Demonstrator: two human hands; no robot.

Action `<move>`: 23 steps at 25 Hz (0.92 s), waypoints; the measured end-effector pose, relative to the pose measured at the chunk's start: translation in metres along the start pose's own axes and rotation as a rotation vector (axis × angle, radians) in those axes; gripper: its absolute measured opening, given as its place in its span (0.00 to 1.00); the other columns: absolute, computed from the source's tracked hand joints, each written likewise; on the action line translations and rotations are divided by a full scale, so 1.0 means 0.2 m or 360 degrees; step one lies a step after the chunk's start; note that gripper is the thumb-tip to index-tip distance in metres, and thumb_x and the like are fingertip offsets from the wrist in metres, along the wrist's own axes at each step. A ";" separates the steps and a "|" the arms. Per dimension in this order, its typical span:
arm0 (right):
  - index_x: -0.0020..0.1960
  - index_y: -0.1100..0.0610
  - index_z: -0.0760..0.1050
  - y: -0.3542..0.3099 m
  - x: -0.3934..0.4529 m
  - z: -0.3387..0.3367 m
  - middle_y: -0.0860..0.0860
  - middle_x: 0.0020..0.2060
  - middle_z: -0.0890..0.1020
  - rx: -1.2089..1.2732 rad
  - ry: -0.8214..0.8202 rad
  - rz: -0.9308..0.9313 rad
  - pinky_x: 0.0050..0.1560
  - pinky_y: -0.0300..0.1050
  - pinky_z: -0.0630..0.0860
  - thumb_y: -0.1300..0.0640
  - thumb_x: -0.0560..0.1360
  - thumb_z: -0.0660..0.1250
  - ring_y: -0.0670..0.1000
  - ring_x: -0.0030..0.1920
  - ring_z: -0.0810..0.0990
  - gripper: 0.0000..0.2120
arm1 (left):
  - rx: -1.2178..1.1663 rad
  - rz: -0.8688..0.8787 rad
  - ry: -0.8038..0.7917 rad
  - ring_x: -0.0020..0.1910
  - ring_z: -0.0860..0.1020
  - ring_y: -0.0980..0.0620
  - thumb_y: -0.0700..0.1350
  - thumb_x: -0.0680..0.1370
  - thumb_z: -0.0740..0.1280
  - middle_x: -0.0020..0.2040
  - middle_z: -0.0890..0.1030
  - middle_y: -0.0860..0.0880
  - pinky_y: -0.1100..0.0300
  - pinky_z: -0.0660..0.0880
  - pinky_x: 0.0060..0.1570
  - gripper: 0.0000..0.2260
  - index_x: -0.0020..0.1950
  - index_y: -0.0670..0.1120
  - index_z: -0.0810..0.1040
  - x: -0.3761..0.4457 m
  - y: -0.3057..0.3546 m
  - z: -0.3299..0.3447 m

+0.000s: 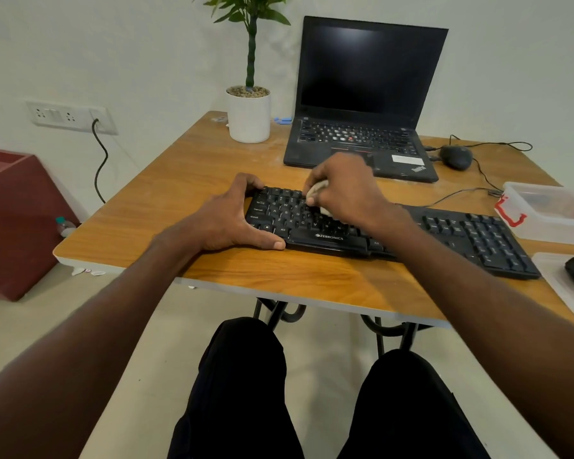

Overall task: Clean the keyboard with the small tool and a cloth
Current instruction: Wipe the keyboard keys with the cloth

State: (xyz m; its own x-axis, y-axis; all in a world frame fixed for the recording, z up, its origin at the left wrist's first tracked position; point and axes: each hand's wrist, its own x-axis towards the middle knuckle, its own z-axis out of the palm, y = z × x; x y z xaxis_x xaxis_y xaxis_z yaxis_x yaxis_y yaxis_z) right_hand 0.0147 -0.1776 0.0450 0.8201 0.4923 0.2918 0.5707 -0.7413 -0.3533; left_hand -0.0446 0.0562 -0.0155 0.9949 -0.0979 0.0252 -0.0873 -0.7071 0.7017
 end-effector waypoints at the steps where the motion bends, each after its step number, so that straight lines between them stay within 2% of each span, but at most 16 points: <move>1: 0.49 0.52 0.88 -0.04 0.01 0.04 0.48 0.45 0.88 0.0141 0.0023 -0.0037 0.48 0.36 0.75 0.58 0.71 0.79 0.45 0.48 0.83 0.07 | 0.0005 0.0000 0.0008 0.66 0.76 0.50 0.77 0.51 0.81 0.68 0.73 0.54 0.44 0.76 0.68 0.54 0.70 0.63 0.60 0.00 0.00 0.00; 5: 0.51 0.52 0.88 -0.12 0.06 0.11 0.47 0.46 0.88 0.0406 -0.0008 -0.0156 0.53 0.41 0.79 0.57 0.70 0.80 0.44 0.48 0.83 0.10 | -0.0033 0.0003 0.0004 0.65 0.77 0.51 0.75 0.52 0.82 0.67 0.75 0.54 0.45 0.78 0.67 0.55 0.71 0.62 0.61 -0.01 0.00 0.00; 8: 0.52 0.53 0.87 -0.05 0.05 0.04 0.48 0.47 0.88 0.0176 -0.0140 -0.0183 0.54 0.43 0.80 0.60 0.71 0.79 0.45 0.48 0.83 0.10 | -0.0039 0.0003 0.0016 0.67 0.76 0.50 0.76 0.51 0.82 0.68 0.74 0.54 0.45 0.76 0.69 0.55 0.70 0.61 0.61 -0.01 0.00 0.00; 12: 0.51 0.51 0.87 0.15 -0.01 -0.16 0.47 0.47 0.87 -0.0139 -0.0350 0.0016 0.55 0.46 0.78 0.61 0.71 0.79 0.47 0.51 0.83 0.10 | -0.0025 0.0002 -0.0003 0.69 0.74 0.51 0.77 0.51 0.81 0.70 0.72 0.55 0.46 0.74 0.72 0.55 0.70 0.62 0.60 -0.01 0.00 0.00; 16: 0.51 0.50 0.87 0.27 -0.08 -0.24 0.48 0.48 0.87 -0.0173 -0.0265 0.0157 0.57 0.48 0.78 0.58 0.70 0.80 0.49 0.53 0.83 0.11 | -0.0005 -0.0037 -0.0048 0.72 0.72 0.50 0.77 0.52 0.80 0.73 0.70 0.54 0.45 0.72 0.74 0.55 0.72 0.63 0.59 0.00 0.00 -0.01; 18: 0.52 0.48 0.87 0.29 -0.11 -0.23 0.48 0.50 0.87 -0.0113 -0.0204 0.0179 0.54 0.46 0.75 0.57 0.70 0.80 0.49 0.54 0.82 0.11 | -0.0012 -0.0079 -0.0088 0.75 0.69 0.47 0.79 0.57 0.77 0.78 0.67 0.51 0.45 0.69 0.76 0.55 0.76 0.63 0.57 -0.03 0.02 -0.01; 19: 0.53 0.48 0.86 0.29 -0.12 -0.22 0.48 0.52 0.86 -0.0100 -0.0173 0.0178 0.51 0.44 0.72 0.57 0.71 0.80 0.49 0.54 0.81 0.12 | -0.0051 -0.0079 -0.0056 0.76 0.68 0.46 0.79 0.63 0.73 0.80 0.66 0.49 0.44 0.68 0.76 0.51 0.78 0.61 0.56 -0.04 0.06 0.00; 21: 0.56 0.50 0.85 0.29 -0.13 -0.18 0.49 0.54 0.85 -0.0119 -0.0096 0.0162 0.47 0.41 0.69 0.56 0.71 0.80 0.48 0.52 0.79 0.14 | -0.0032 0.0024 0.0225 0.75 0.70 0.45 0.75 0.76 0.63 0.80 0.68 0.47 0.41 0.69 0.74 0.39 0.80 0.56 0.58 -0.01 0.15 0.06; 23: 0.57 0.52 0.85 0.29 -0.11 -0.16 0.50 0.53 0.86 -0.0084 0.0014 0.0151 0.41 0.37 0.68 0.57 0.71 0.80 0.46 0.49 0.79 0.15 | 0.0232 0.0173 0.0500 0.73 0.74 0.46 0.69 0.83 0.56 0.76 0.74 0.48 0.37 0.68 0.73 0.30 0.80 0.53 0.62 0.04 0.25 0.16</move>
State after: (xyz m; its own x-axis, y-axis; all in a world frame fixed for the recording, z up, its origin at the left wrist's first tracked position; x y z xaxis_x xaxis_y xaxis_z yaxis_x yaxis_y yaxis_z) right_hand 0.0286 -0.2462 0.0470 0.8699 0.4148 0.2670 0.4871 -0.8075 -0.3325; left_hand -0.0421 -0.0019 -0.0026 0.9445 0.0262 0.3274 -0.1771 -0.7989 0.5748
